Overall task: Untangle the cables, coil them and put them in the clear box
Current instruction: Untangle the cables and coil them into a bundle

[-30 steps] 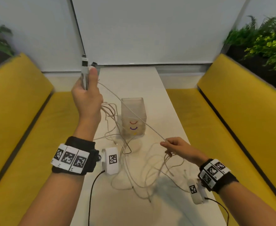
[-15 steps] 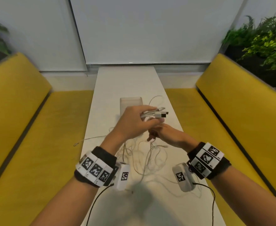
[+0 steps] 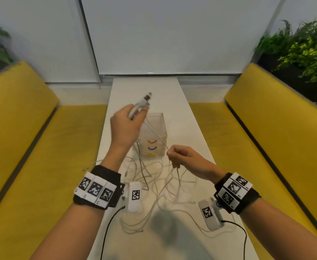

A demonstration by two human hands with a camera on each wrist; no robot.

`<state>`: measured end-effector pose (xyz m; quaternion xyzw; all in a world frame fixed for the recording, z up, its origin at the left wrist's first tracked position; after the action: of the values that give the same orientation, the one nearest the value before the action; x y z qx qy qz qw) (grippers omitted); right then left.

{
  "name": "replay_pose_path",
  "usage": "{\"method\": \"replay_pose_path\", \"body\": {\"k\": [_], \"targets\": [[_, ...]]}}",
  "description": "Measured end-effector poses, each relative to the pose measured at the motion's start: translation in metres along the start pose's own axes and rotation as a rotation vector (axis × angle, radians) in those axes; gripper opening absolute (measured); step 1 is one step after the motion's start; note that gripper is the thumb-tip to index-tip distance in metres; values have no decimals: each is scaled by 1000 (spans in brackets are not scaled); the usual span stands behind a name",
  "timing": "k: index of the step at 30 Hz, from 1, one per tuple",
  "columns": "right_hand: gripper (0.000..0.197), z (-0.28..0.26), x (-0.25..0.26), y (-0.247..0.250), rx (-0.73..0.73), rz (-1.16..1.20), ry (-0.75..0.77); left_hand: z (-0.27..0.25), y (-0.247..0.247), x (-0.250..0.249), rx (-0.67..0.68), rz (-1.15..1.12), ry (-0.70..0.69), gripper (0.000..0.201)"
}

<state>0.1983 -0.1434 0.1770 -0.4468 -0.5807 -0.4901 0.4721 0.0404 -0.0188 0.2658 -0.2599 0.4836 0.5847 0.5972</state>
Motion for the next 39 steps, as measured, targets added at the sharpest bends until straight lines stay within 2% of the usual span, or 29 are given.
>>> {"method": "replay_pose_path", "body": {"k": [5,8,11,14,16,19,21,24,26,27,28,29,31,33,35,37,39], "targets": [[46,-9,-55,10,24,-179,-156,13,47,-27,-290,-242,-24,28],[45,-15,-81,19,16,-307,-239,19,68,-35,-389,-403,-29,21],[34,-16,-82,20,37,-455,-205,20,66,-35,-335,-418,-26,21],[28,-8,-57,24,-4,-558,-125,14,49,-26,-232,-319,-9,37],[27,-3,-34,26,-47,-485,-56,10,40,-18,-209,-264,11,44],[26,-4,-21,37,-28,-237,-112,6,35,-13,-180,-242,59,28],[26,-9,-26,49,44,-319,-227,6,33,-14,-140,-267,71,26],[27,-27,-55,58,298,-707,-537,6,31,-20,-60,-384,108,26],[51,-49,-84,68,448,-1009,-831,6,29,-27,44,-548,144,25],[64,-57,-92,73,452,-1078,-947,6,26,-29,120,-636,167,25],[71,-60,-94,75,418,-1089,-986,6,23,-31,206,-715,193,25],[70,-57,-91,75,373,-1072,-940,6,19,-33,289,-773,214,25],[58,-40,-72,72,257,-998,-703,6,13,-33,401,-801,221,24],[50,-19,-41,64,87,-806,-410,3,4,-32,462,-751,203,22],[49,-4,-15,53,8,-616,-201,-3,-5,-30,496,-697,200,21],[44,6,-3,44,33,-520,-124,-5,-8,-29,485,-651,212,20],[36,8,-11,42,65,-472,-165,-5,-1,-31,441,-619,232,19]]}}
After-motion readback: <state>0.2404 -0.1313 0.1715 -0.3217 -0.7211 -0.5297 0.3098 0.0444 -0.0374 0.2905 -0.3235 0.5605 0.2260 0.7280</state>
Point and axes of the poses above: each hand's wrist, its own z-axis towards the middle knuckle, its own y-axis out of the back of the hand, x = y × z, the point moved 6 cm from there along z, towards the middle knuckle, and after that the axes turned 4 degrees about x, right-handed, at the moved point
